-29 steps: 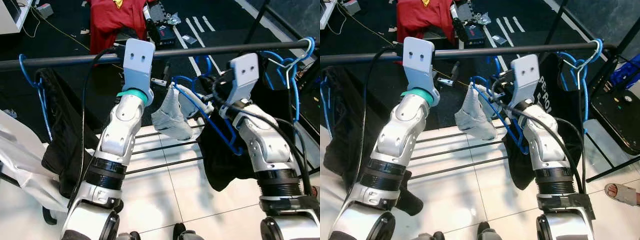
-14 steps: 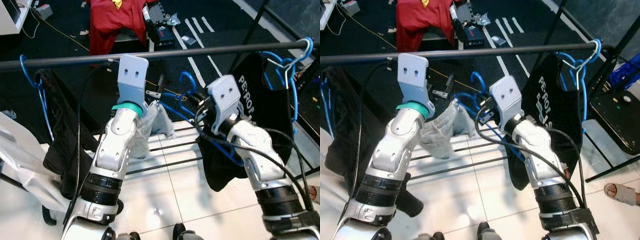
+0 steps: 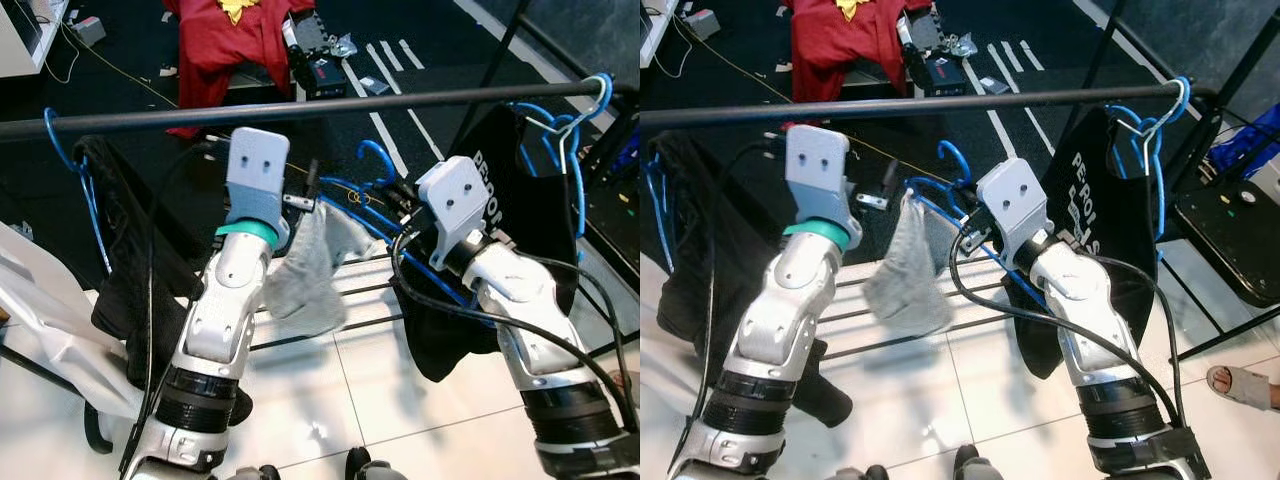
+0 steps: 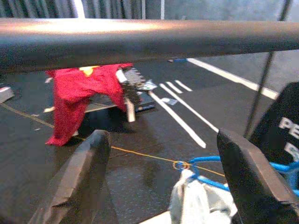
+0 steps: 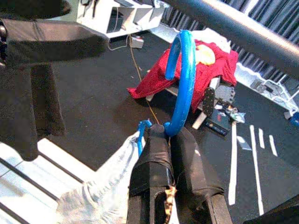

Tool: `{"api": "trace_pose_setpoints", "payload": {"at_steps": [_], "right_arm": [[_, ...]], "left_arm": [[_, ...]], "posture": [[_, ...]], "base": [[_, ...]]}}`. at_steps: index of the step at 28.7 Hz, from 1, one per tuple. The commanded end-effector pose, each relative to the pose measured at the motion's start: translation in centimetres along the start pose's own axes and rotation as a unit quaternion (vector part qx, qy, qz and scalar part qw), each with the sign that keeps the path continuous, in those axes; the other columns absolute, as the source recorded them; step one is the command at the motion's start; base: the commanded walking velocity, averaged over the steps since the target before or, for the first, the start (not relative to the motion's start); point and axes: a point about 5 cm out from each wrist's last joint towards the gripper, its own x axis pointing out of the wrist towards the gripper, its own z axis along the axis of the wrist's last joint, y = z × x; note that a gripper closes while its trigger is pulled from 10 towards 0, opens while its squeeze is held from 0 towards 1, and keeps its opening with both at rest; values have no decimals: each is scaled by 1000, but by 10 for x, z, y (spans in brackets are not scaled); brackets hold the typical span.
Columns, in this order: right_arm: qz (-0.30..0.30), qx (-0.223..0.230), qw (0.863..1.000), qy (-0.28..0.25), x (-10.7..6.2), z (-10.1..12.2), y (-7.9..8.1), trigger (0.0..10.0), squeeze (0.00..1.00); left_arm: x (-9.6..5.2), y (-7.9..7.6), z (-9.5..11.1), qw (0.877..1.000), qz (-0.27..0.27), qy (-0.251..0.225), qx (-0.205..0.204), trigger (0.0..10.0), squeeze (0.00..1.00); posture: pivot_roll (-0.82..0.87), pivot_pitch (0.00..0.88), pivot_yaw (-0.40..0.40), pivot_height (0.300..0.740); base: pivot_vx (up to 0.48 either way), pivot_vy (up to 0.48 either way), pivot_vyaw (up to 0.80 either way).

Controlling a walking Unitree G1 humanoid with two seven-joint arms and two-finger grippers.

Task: Hang hanger

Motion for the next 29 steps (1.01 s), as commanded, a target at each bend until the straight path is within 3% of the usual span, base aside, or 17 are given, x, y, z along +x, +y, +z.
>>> {"api": "trace_pose_setpoints", "payload": {"at_steps": [1, 6, 8, 10, 14, 19, 22, 27, 29], "right_arm": [[-8, -20, 999, -48, 2, 18, -4, 0, 0], [-28, -22, 996, -80, 10, 28, -9, 0, 0], [-28, -22, 996, -80, 10, 28, -9, 0, 0], [-34, -32, 994, -97, 18, 34, -13, 0, 0], [-40, -37, 993, -104, 22, 37, -17, 0, 0], [-75, -42, 991, -98, 33, 35, -36, 0, 0], [-92, -4, 993, -75, 41, 23, -44, 0, 0], [-78, 1, 995, -56, 47, 13, -41, 0, 0], [-46, 0, 998, -50, 50, 7, -32, 0, 0]], "left_arm": [[-5, 6, -1, 1000, 14, -4, -6, 10000, 0], [-30, 13, -2, 999, -26, 5, -28, 10000, 0], [-30, 13, -2, 999, -26, 5, -28, 10000, 0], [-45, 11, -6, 998, -53, 18, -31, 10000, 0], [-50, 9, -7, 998, -58, 23, -32, 10000, 0], [-54, 8, -8, 998, -56, 29, -32, 10000, 0], [-55, 6, -7, 997, -59, 30, -35, 10000, 0], [-58, 5, -7, 997, -63, 37, -37, 10000, 0], [-61, 5, -8, 996, -65, 42, -35, 10000, 0]], "posture": [[-119, 160, 25, 740], [-108, 161, 24, 740], [-108, 161, 24, 740], [-97, 160, 21, 740], [-87, 161, 17, 740], [-80, 164, 17, 740], [-80, 165, 18, 740], [-76, 166, 17, 740], [-72, 168, 14, 740]], "base": [[0, 0, 0], [0, 0, 0], [0, 0, 0], [0, 0, 0], [0, 0, 0], [0, 0, 0], [0, 0, 0], [0, 0, 0], [0, 0, 0]]}}
